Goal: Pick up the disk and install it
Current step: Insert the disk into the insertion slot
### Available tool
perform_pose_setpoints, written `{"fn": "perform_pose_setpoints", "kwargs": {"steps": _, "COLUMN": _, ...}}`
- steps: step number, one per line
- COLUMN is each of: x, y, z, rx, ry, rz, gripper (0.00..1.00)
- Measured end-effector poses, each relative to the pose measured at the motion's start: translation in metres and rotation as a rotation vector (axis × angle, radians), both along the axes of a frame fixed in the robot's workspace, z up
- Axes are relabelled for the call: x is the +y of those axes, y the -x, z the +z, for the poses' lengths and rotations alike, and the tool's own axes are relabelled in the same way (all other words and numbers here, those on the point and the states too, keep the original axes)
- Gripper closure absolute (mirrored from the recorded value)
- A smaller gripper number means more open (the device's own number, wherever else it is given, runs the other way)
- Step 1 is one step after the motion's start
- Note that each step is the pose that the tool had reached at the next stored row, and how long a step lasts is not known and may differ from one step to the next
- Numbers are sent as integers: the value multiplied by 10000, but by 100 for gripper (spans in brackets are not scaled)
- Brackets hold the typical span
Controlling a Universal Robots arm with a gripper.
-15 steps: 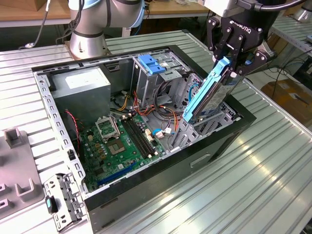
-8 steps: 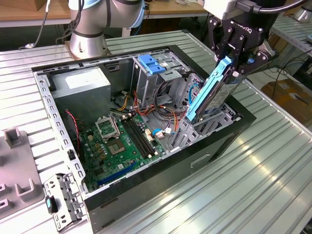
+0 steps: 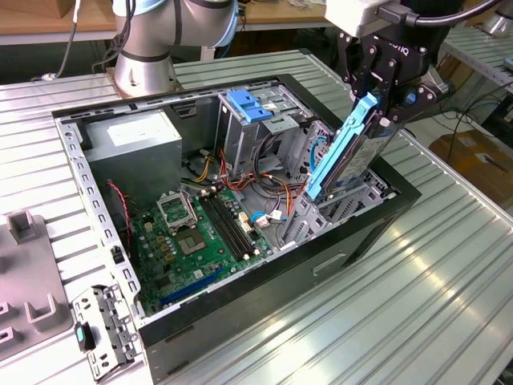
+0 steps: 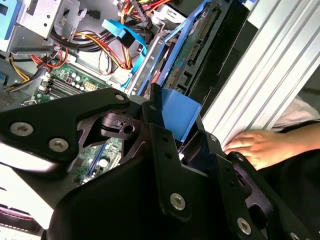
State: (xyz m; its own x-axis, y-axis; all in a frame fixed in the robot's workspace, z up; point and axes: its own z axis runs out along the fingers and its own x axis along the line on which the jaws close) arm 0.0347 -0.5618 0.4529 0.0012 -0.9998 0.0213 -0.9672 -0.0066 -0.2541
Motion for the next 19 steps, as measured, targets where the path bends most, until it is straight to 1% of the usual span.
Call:
{"fn": "perform_pose_setpoints", "kwargs": {"steps": 1, "x": 0, "y": 6, "z": 0, "rx": -111, "ry": 0, "rz": 0, "gripper": 63}}
{"fn": "perform_pose_setpoints", "kwargs": {"steps": 2, "x": 0, "y": 14, "z": 0, "rx": -236, "ry": 1, "rz": 1, "gripper": 63}}
{"fn": "perform_pose_setpoints", "kwargs": {"steps": 3, "x": 0, "y": 45, "z": 0, "rx": -551, "ry": 1, "rz": -1, "gripper": 63}}
{"fn": "perform_pose_setpoints", "kwargs": {"steps": 4, "x": 0, "y": 71, "z": -1, "rx": -697, "ry": 2, "rz": 0, "gripper": 63}}
{"fn": "perform_pose_setpoints", "kwargs": {"steps": 5, "x": 0, "y": 94, "z": -2, "rx": -754, "ry": 3, "rz": 1, "gripper": 63}}
{"fn": "perform_pose_setpoints", "kwargs": {"steps": 7, "x": 0, "y": 143, "z": -5, "rx": -828, "ry": 3, "rz": 1, "gripper": 63}}
{"fn": "perform_pose_setpoints", "kwargs": {"steps": 9, "x": 0, "y": 182, "z": -12, "rx": -882, "ry": 2, "rz": 0, "gripper": 63}}
{"fn": "perform_pose_setpoints", "kwargs": {"steps": 10, "x": 0, "y": 196, "z": -19, "rx": -939, "ry": 2, "rz": 0, "gripper": 63}}
{"fn": "perform_pose_setpoints", "kwargs": {"steps": 11, "x": 0, "y": 210, "z": -24, "rx": -1024, "ry": 3, "rz": 0, "gripper": 63}}
{"fn": "perform_pose_setpoints", "kwargs": {"steps": 12, "x": 0, "y": 220, "z": -26, "rx": -1131, "ry": 3, "rz": 1, "gripper": 63}}
{"fn": "perform_pose_setpoints", "kwargs": {"steps": 13, "x": 0, "y": 232, "z": -29, "rx": -1278, "ry": 2, "rz": 1, "gripper": 63}}
{"fn": "perform_pose_setpoints", "kwargs": {"steps": 14, "x": 0, "y": 248, "z": -33, "rx": -1438, "ry": 1, "rz": 1, "gripper": 63}}
{"fn": "perform_pose_setpoints", "kwargs": {"steps": 15, "x": 0, "y": 274, "z": -40, "rx": -1538, "ry": 0, "rz": 1, "gripper": 63}}
{"fn": "perform_pose_setpoints", "kwargs": {"steps": 17, "x": 0, "y": 312, "z": -51, "rx": -1586, "ry": -6, "rz": 3, "gripper": 63}}
{"fn": "perform_pose_setpoints", "kwargs": {"steps": 19, "x": 0, "y": 345, "z": -64, "rx": -1670, "ry": -6, "rz": 5, "gripper": 63}}
